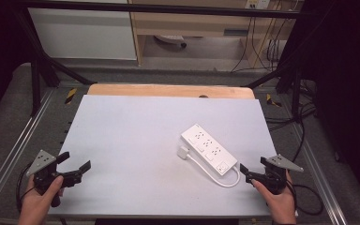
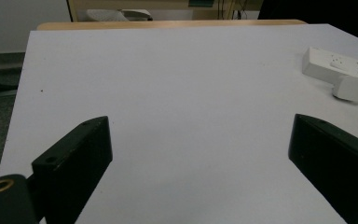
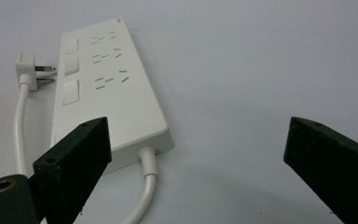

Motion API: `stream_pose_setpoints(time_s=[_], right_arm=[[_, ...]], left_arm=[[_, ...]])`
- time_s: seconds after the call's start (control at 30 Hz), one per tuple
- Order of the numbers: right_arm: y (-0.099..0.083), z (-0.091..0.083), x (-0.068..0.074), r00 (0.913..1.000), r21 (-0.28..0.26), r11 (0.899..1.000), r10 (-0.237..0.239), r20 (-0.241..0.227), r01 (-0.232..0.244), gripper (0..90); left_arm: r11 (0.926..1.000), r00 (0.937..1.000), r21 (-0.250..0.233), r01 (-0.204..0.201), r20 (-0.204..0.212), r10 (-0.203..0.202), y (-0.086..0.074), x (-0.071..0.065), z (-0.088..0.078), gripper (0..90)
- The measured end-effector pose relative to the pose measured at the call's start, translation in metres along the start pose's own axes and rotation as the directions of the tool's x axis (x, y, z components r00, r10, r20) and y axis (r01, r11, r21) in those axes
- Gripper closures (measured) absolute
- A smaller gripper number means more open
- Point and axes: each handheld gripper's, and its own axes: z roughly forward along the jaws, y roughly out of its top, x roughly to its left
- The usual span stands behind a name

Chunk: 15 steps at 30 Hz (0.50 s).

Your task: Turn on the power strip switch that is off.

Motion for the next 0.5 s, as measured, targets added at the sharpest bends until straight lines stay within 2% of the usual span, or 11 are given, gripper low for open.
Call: stream_pose_setpoints(time_s=[0.1, 0.2, 0.5], right_arm=[[0.003, -0.001, 0.0, 1.0, 0.029, 1.0, -0.008, -0.004, 0.008, 7.5], [0.006, -0.002, 0.003, 0.9998, 0.036, 0.999, -0.017, 0.004, 0.017, 6.9], [0.012, -0.006, 0.006, 0.9997, 0.009, 1.0, -0.021, 0.007, 0.021, 5.3]], left_arm=[[1.0, 1.0, -0.003, 0.0, 0.002, 0.0, 0.0, -0.001, 0.0, 6.4], [1.0, 1.0, 0.005, 0.0, 0.003, 0.0, -0.001, -0.001, 0.001, 6.4], [0.9999, 1.0, 0.012, -0.001, 0.006, 0.001, -0.002, -0.002, 0.003, 6.5]])
